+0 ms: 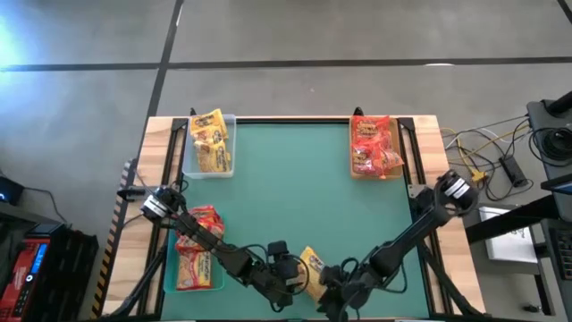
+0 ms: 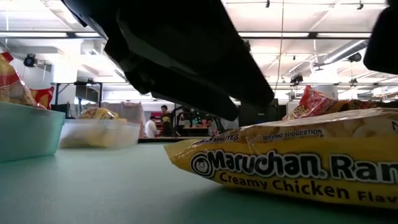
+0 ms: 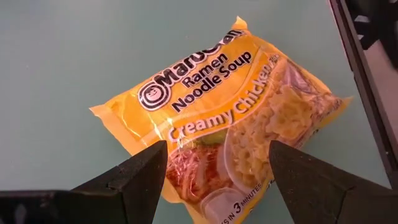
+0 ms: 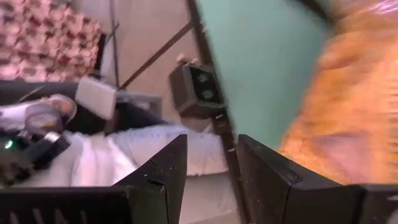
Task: Sort Maruchan noodles
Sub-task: Put the yellow noodle pack into the transparent bin
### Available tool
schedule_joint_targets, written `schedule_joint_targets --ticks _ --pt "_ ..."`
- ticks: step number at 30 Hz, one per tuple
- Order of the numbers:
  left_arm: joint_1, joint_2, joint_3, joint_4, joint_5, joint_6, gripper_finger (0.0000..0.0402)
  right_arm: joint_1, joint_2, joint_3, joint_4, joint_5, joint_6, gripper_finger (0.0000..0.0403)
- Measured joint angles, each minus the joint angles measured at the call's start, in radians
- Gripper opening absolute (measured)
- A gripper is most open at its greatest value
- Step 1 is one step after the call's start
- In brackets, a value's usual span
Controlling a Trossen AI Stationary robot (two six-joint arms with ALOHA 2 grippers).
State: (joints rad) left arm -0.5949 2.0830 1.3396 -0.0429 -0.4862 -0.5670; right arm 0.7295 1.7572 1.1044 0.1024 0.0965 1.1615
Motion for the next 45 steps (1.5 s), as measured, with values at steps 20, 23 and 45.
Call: schedule_joint_targets --ticks 20,23,45 --pt "0.0 0.0 0.001 0.033 0.027 0.0 0.0264 -0.013 0.08 0.118 -0.417 -0.013 -0.009 0.0132" --pt "0.001 0.0 0.0 0.034 0.026 0.001 0.0264 -0.031 0.077 0.118 -0.473 0.027 -0.054 0.0132" --pt "0.079 -0.003 -0.052 -0.002 0.005 0.115 0.0264 -0.172 0.066 0.118 -0.492 0.061 -0.352 0.0132"
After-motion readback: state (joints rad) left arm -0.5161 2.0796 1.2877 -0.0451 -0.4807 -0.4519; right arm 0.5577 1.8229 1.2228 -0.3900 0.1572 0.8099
